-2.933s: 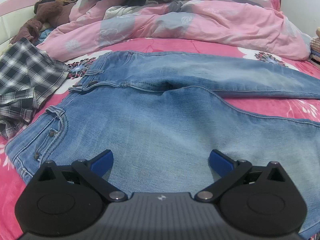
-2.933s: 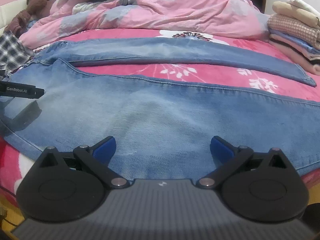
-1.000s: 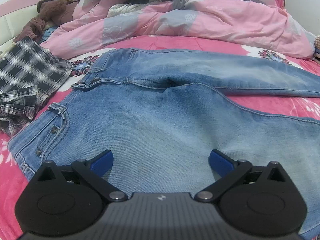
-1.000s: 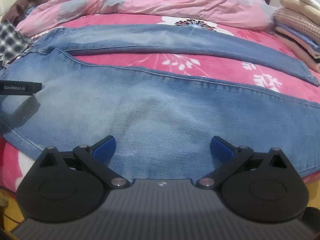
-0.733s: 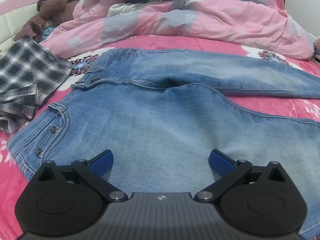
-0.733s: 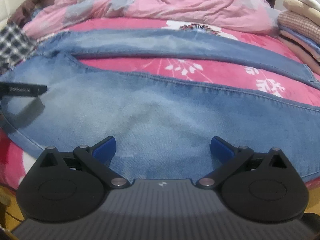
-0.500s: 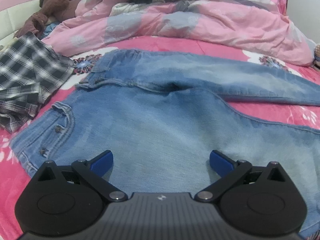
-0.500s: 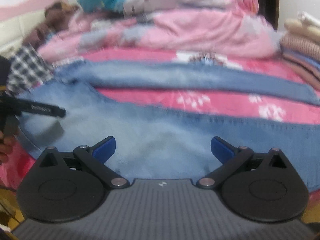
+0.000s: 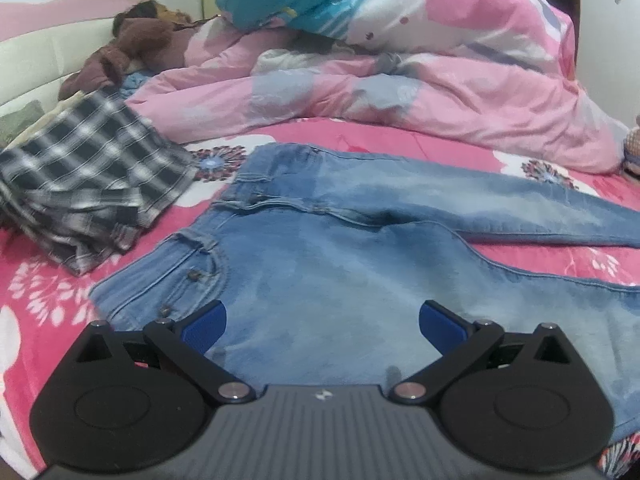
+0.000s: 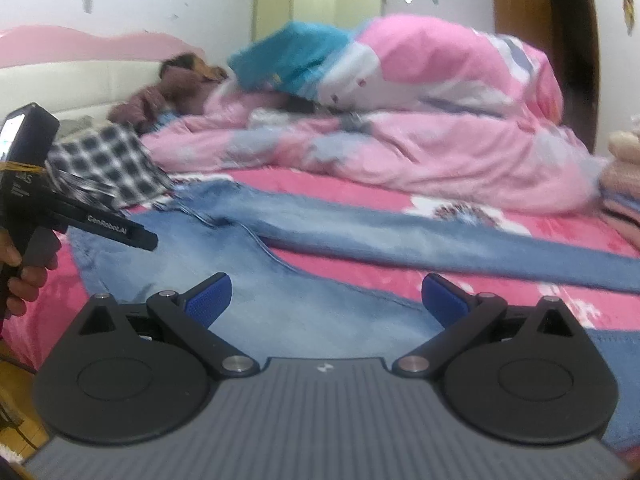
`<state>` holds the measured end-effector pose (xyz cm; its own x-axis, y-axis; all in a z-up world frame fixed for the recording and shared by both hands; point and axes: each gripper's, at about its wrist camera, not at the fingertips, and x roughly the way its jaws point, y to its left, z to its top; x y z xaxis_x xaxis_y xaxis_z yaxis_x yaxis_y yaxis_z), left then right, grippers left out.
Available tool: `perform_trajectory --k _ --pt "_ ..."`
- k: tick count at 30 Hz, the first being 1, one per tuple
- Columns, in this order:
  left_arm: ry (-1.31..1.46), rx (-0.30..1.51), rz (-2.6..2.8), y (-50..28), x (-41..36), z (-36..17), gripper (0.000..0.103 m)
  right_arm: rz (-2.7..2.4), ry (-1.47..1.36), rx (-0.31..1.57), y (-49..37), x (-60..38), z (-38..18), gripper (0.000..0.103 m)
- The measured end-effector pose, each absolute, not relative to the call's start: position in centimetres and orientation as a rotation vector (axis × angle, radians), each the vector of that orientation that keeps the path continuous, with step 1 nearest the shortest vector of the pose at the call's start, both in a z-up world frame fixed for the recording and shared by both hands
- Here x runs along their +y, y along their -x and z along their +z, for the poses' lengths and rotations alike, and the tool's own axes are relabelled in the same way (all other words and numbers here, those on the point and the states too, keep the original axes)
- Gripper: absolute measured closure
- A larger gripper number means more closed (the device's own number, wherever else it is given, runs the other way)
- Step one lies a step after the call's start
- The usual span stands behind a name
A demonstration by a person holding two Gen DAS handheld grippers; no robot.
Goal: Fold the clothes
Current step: 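Move both open grippers toward the waistband end of the light-blue jeans, then close the left gripper on the jeans waistband while the right gripper pinches the jeans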
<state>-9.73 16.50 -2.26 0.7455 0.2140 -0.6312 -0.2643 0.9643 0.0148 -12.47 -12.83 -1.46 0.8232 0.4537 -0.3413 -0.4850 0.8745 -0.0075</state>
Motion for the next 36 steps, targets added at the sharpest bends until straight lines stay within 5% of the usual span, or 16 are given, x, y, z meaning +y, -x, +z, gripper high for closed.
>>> perform_trajectory --k 16,22,30,36 --pt "0.349 0.648 0.506 16.9 25.7 -3.1 0.001 0.830 0.440 0.259 16.5 -4.1 -2.3 0.001" --pt "0.442 0.653 0.522 16.9 27.4 -4.4 0.015 0.843 0.621 0.237 16.7 -1.1 -4.0 0.004" --pt "0.508 0.616 0.539 15.4 28.9 -5.7 0.045 0.824 0.767 0.298 16.0 -0.3 -6.2 0.043" --pt "0.536 0.569 0.548 14.4 30.1 -6.1 0.062 0.825 0.825 0.302 16.1 -0.6 -7.0 0.058"
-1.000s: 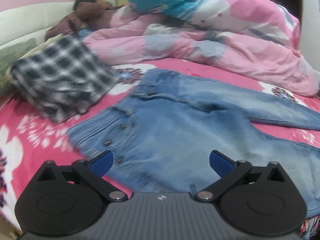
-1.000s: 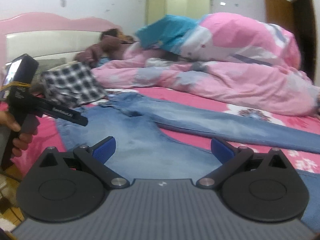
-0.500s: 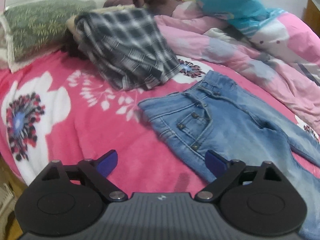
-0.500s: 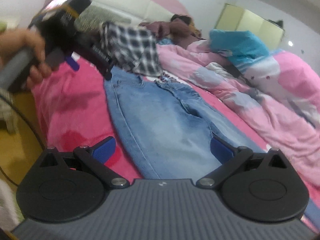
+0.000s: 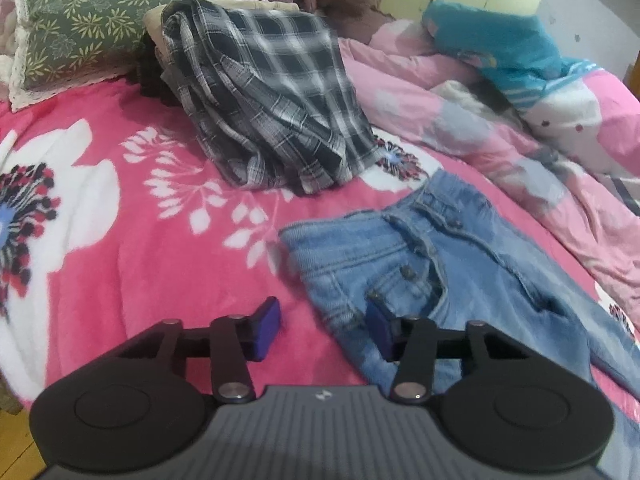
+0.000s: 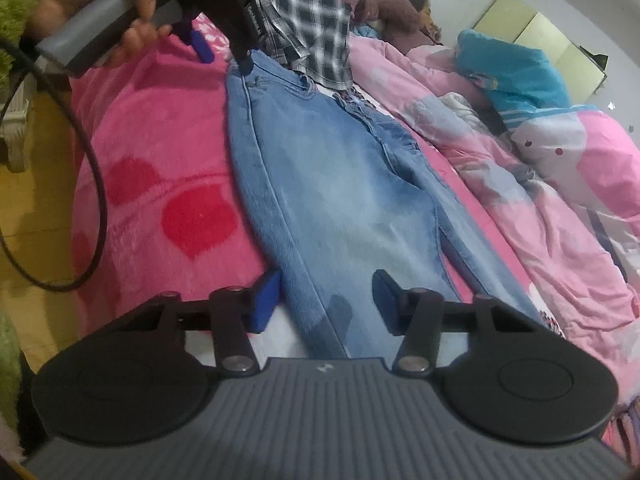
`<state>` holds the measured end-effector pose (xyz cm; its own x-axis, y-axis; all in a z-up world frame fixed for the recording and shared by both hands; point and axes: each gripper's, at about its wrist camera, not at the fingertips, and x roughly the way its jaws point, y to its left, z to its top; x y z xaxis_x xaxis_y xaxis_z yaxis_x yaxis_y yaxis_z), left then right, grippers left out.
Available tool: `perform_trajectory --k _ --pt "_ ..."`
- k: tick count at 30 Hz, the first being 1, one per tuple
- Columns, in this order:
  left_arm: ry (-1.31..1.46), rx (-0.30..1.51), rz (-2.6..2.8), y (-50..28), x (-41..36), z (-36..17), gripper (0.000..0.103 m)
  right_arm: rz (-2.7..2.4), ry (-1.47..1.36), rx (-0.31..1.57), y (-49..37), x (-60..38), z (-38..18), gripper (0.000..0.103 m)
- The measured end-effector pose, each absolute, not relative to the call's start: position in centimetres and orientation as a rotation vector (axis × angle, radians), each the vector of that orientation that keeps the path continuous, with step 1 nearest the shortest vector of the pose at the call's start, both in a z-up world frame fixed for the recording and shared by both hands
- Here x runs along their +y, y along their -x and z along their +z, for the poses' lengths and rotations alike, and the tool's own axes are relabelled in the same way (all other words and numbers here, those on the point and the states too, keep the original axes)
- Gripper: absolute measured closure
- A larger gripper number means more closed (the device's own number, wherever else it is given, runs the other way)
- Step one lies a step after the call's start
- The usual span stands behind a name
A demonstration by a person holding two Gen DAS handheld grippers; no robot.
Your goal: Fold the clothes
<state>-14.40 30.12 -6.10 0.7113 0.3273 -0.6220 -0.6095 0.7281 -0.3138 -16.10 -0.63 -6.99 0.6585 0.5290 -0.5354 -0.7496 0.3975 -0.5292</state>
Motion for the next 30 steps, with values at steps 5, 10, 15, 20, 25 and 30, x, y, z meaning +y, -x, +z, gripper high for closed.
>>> perform_trajectory --k 5,10,15,20,25,30 --pt "0.540 0.555 0.539 13.5 30.4 -6.3 0.079 0.799 0.915 0.279 16.7 -0.6 -7.4 0.065" --pt "0.551 0.534 0.544 13.3 30.5 -6.6 0.086 0.758 0.993 0.256 17.4 -1.2 -7.9 0.067" --pt "0.551 0.490 0.547 13.6 30.2 -6.5 0.091 0.694 0.981 0.246 17.0 -2.1 -7.9 0.096" --pt "0.535 0.400 0.525 13.6 29.5 -4.3 0.093 0.621 0.905 0.158 15.3 -3.1 -5.4 0.098" --pt "0.510 0.281 0.467 11.4 28.6 -1.1 0.097 0.559 0.869 0.120 11.3 -3.9 -2.7 0.098" --pt "0.489 0.217 0.419 6.7 27.7 1.0 0.098 0.511 0.814 0.113 5.8 -4.8 -0.4 0.098"
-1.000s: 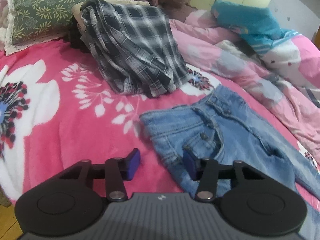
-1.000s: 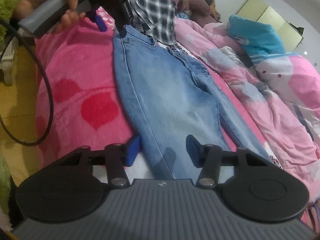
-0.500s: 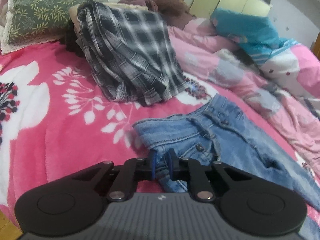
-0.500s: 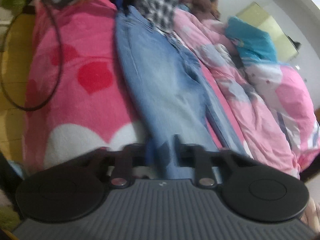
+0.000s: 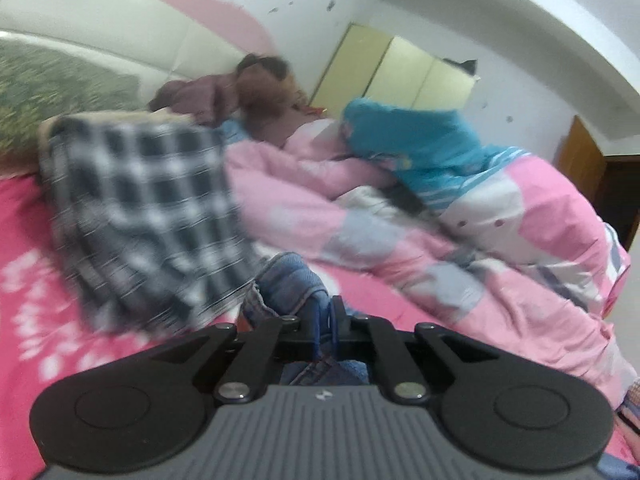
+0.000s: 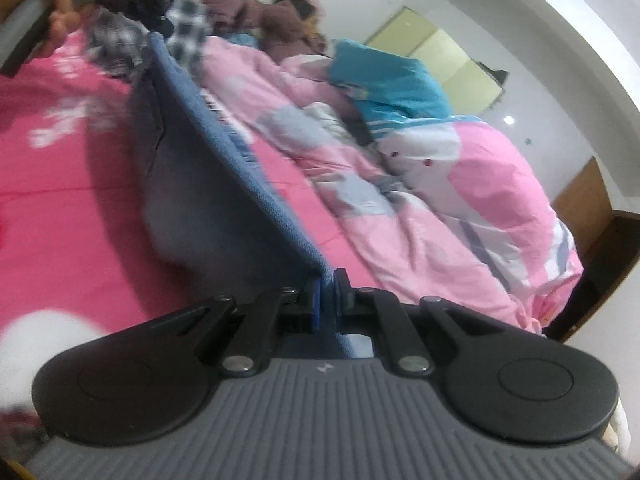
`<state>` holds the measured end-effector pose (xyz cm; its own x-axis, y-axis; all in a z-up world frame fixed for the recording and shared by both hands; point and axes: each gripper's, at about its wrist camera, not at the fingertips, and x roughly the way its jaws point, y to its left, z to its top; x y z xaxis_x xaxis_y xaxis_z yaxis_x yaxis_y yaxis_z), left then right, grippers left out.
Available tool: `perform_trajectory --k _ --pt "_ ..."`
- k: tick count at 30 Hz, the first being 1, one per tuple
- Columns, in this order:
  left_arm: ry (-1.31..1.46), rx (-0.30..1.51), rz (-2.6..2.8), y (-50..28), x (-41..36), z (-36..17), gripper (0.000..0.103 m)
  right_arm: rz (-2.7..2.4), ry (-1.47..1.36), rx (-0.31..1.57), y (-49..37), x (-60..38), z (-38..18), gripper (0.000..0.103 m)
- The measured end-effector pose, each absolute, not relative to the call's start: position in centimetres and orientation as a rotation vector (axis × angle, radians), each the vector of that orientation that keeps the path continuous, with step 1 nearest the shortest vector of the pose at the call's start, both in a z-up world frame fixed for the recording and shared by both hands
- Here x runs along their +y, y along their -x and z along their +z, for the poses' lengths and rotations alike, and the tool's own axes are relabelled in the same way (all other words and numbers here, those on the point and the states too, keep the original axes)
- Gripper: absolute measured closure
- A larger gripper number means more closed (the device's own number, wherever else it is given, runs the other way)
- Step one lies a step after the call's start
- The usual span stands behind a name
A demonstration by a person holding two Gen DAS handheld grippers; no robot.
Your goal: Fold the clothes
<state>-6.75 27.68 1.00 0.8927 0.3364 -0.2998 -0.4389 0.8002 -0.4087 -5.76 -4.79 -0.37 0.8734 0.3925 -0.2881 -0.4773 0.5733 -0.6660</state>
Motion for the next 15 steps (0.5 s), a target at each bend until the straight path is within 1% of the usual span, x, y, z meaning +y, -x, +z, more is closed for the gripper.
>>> perform_trajectory --k 4,8,12,15 --pt "0.471 0.202 0.397 2.2 27.0 2.1 0.098 0.504 0.736 0.142 0.4 -5.4 1.3 0.099" --pt "0.453 0.245 0.390 -3.5 26.7 2.3 0.099 0.523 0.662 0.207 -4.8 -6.2 2.1 0.099" --pt "0.427 0.361 0.395 -9.8 26.5 0.6 0.099 0.558 0.564 0.333 -10.3 -7.0 1.4 0.099" --pt "0.423 0.435 0.417 -13.2 26.5 -1.2 0.099 0.585 0.499 0.438 -14.2 -7.4 -0.4 0.099"
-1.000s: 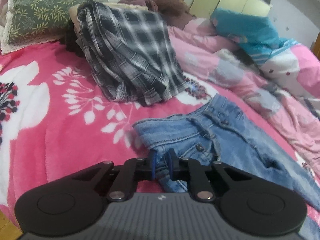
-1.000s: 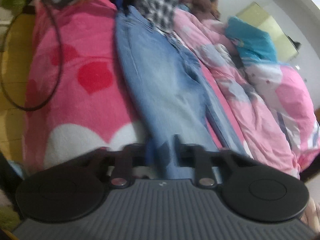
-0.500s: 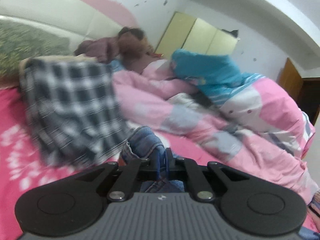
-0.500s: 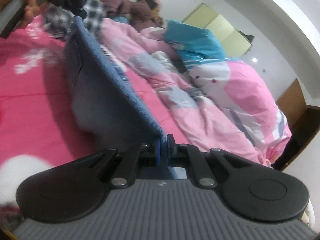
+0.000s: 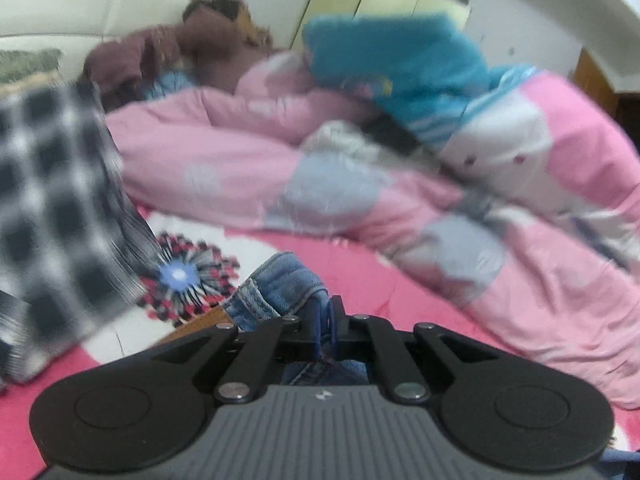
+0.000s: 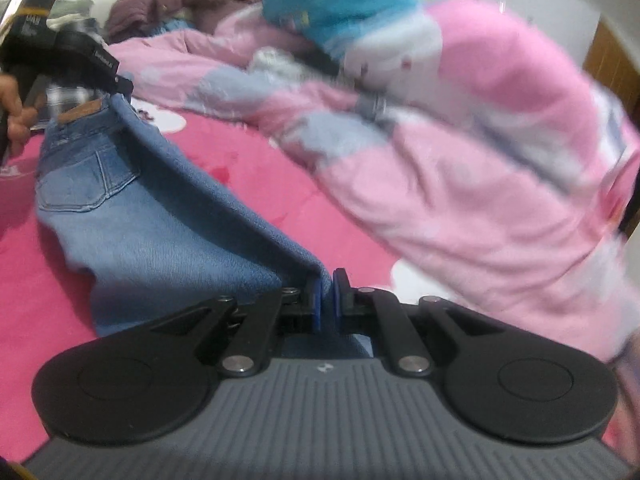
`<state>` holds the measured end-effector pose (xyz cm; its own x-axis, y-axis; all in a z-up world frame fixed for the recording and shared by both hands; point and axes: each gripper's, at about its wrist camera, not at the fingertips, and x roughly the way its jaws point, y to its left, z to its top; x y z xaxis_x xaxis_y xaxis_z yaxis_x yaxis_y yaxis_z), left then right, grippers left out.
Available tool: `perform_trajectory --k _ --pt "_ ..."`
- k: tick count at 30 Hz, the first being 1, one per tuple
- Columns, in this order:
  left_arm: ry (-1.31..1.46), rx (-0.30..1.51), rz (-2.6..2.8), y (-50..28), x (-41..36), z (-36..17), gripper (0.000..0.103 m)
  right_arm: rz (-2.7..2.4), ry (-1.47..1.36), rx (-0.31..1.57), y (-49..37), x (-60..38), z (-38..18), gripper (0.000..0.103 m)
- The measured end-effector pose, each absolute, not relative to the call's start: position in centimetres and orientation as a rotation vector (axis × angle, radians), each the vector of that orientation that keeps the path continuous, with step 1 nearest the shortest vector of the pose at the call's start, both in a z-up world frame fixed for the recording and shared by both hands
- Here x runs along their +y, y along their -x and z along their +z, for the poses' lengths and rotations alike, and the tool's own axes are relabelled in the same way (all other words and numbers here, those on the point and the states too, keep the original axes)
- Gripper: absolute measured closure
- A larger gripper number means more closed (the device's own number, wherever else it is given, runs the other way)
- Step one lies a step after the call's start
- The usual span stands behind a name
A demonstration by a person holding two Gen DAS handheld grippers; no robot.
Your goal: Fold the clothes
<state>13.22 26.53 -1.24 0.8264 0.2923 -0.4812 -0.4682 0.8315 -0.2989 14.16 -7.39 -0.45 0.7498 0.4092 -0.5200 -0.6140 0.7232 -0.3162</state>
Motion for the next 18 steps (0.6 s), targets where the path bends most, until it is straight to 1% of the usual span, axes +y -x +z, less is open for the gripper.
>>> perform_trajectory --k 4,6,7,8,10,12,13,15,16,18 --pt "0.423 0.504 0.437 -15.5 26.7 -3.7 0.098 0.605 0.455 0.527 -17.1 -7.2 -3.4 0.099" --pt "0.457 0.512 0.421 -15.7 27.3 -4.6 0.097 0.611 0.436 0.564 -18.2 -7.0 -4.8 0.098" --pt "0.477 0.513 0.412 -15.8 27.6 -5.0 0.095 0.614 0.427 0.582 -18.7 -7.0 -5.3 0.097" --pt "0.509 0.500 0.398 -15.4 28.2 -5.1 0.088 0.616 0.416 0.600 -19.1 -7.0 -5.8 0.095" --pt "0.579 0.460 0.369 -14.3 29.1 -5.0 0.079 0.613 0.383 0.632 -19.8 -7.3 -6.6 0.086" --pt "0.590 0.415 0.387 -12.7 29.4 -4.3 0.051 0.597 0.322 0.636 -20.3 -8.1 -6.7 0.068" --pt "0.584 0.392 0.403 -11.7 29.5 -3.8 0.047 0.592 0.279 0.639 -20.6 -8.6 -6.5 0.065" --pt "0.590 0.372 0.410 -9.8 30.0 -2.9 0.043 0.576 0.170 0.641 -21.2 -10.1 -6.0 0.045" --pt "0.612 0.381 0.408 -8.7 30.5 -2.6 0.043 0.559 0.098 0.643 -21.3 -11.0 -5.7 0.043" --pt "0.672 0.409 0.397 -6.5 31.3 -2.3 0.039 0.523 -0.060 0.637 -21.1 -13.3 -4.7 0.042"
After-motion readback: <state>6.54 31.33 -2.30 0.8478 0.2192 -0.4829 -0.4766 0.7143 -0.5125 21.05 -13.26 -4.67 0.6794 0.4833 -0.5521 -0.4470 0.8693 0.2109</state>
